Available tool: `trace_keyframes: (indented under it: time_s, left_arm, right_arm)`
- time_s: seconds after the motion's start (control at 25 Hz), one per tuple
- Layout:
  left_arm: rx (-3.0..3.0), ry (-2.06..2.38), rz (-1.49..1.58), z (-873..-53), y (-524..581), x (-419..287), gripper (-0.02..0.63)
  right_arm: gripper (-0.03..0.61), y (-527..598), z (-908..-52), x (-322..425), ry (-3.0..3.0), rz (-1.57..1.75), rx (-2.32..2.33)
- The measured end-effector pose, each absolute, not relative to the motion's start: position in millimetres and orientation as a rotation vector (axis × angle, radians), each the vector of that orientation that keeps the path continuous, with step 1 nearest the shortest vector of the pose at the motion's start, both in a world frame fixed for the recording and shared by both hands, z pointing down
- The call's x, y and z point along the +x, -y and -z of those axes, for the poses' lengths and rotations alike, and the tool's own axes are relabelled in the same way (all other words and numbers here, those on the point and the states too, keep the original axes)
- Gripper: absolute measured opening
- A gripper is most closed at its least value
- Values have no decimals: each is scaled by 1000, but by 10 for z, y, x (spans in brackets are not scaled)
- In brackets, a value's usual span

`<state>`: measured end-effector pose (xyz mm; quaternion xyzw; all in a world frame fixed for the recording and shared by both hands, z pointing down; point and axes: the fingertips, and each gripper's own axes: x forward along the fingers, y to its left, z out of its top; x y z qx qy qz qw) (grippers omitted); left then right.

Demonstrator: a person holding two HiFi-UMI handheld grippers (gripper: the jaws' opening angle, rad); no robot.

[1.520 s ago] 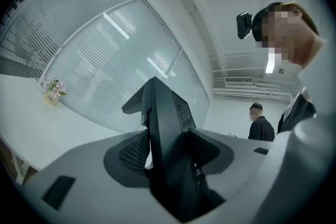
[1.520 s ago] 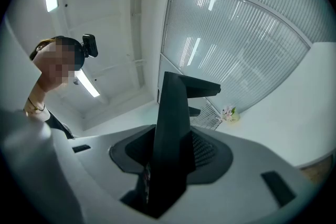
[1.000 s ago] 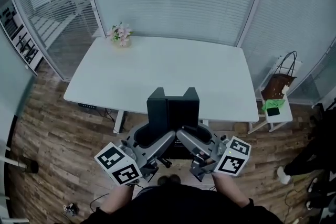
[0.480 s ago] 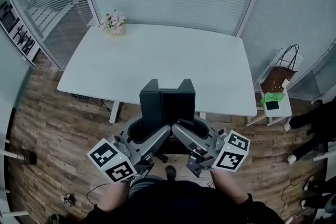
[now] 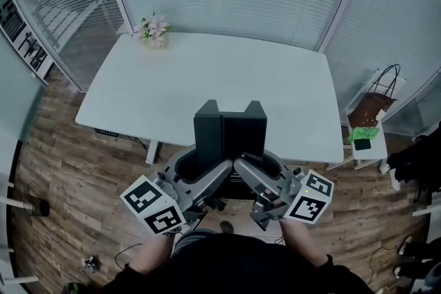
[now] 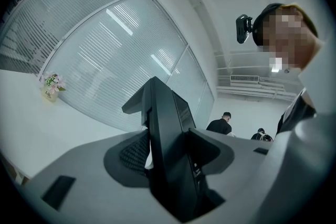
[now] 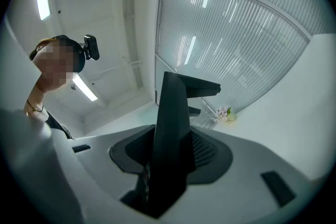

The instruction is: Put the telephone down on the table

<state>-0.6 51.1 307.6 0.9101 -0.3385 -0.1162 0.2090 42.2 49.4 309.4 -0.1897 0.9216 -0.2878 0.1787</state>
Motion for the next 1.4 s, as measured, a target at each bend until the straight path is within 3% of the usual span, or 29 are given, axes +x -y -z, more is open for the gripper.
trace_keyframes:
  time_s: [1.4]
  left_arm:
    - [2565, 818, 287, -3028, 1570, -414, 241]
  right_arm:
    - [170, 1547, -3047, 9, -2550, 794, -662]
